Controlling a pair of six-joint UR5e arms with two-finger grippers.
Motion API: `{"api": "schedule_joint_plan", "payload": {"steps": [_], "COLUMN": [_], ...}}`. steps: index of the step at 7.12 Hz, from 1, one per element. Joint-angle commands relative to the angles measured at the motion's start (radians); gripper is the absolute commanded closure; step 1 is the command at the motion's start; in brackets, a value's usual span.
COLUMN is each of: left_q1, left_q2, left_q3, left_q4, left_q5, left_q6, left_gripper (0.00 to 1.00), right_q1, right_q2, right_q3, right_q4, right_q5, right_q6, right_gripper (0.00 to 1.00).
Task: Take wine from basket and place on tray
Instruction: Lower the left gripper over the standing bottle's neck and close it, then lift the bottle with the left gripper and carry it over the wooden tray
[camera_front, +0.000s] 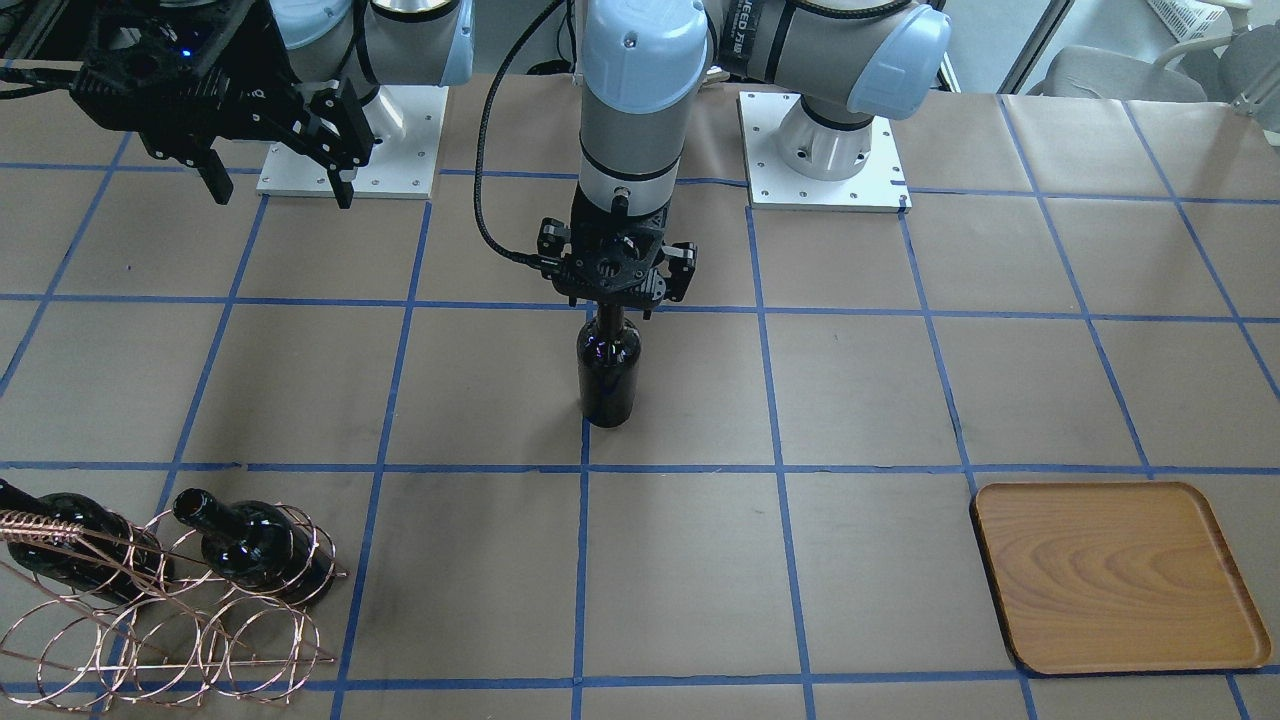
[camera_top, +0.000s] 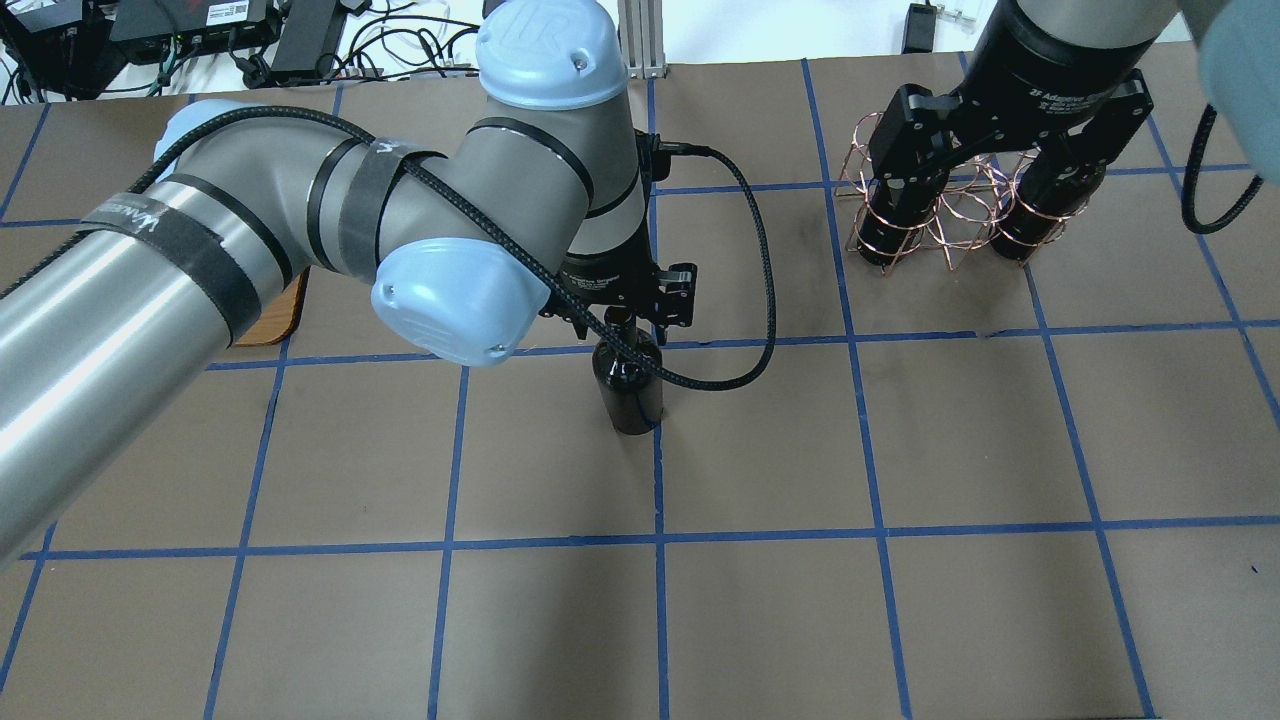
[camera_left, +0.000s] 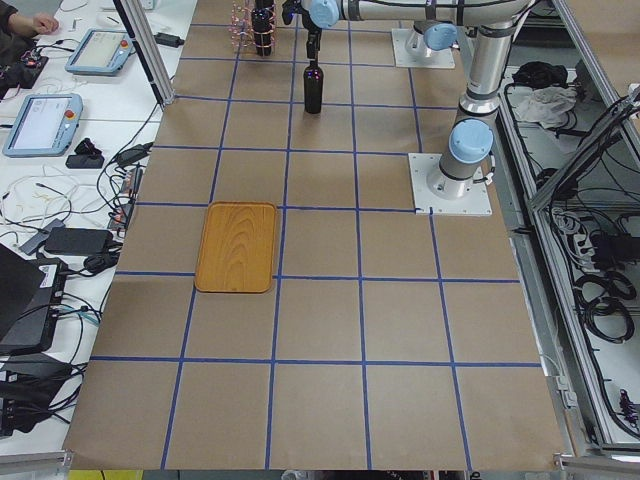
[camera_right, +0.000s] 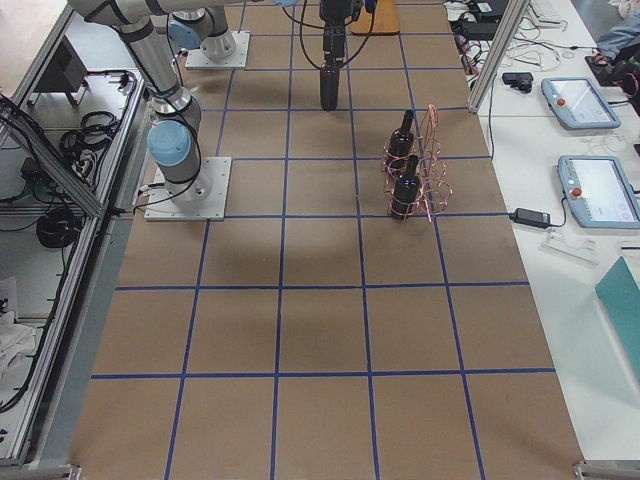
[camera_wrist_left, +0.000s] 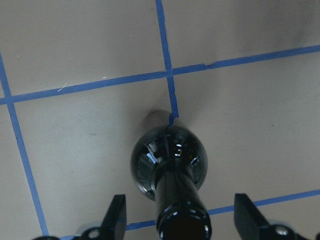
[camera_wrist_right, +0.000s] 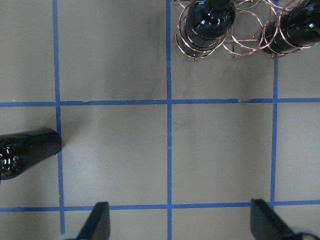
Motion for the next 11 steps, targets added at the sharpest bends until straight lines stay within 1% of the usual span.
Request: {"api": "schedule_joint_plan", "payload": {"steps": [1,2,5,6,7,8,9,10,11], "left_q1": [0.001,0.001,0.013,0.035,0.097,0.171,0.261,0.376,0.489], "left_q2": [0.000,0.000,0.007,0.009,0.008,0.006,0.006,0.004,-0.002], "left_q3": [0.000,0.001,0.018,0.043,0.093,0.136,0.171,0.208,0.240], "left_q4": [0.000,0.000,-0.003,-0.006,-0.020,-0.068,-0.102,-0.135,-0.206], "left_q5": [0.000,0.000,-0.006,0.003,0.003,0.000,-0.002,-0.002,-0.005], "left_q6": [0.013,0.015,0.016,0.044,0.090,0.137,0.246,0.389,0.458], "left_gripper": [0.93,1.00,1.00,1.00,1.00,1.00,1.00,1.00,1.00], "right_q1": [0.001,0.001,0.001,0.001,0.001,0.001,0.001,0.001,0.001], "right_q2": [0.000,0.000,0.000,0.000,0.000,0.000,0.000,0.000,0.000], "right_q3": [0.001,0.000,0.001,0.001,0.001,0.001,0.001,0.001,0.001], "right_q4": [0.001,0.001,0.001,0.002,0.002,0.002,0.002,0.002,0.002], "right_q5": [-0.001,-0.001,-0.001,-0.001,0.000,-0.001,-0.001,-0.001,-0.001], "right_q6": [-0.001,-0.003,-0.003,-0.003,-0.003,-0.003,-0.003,-0.003,-0.003], "right_gripper": [0.00,0.00,0.00,0.00,0.00,0.00,0.00,0.00,0.00]}}
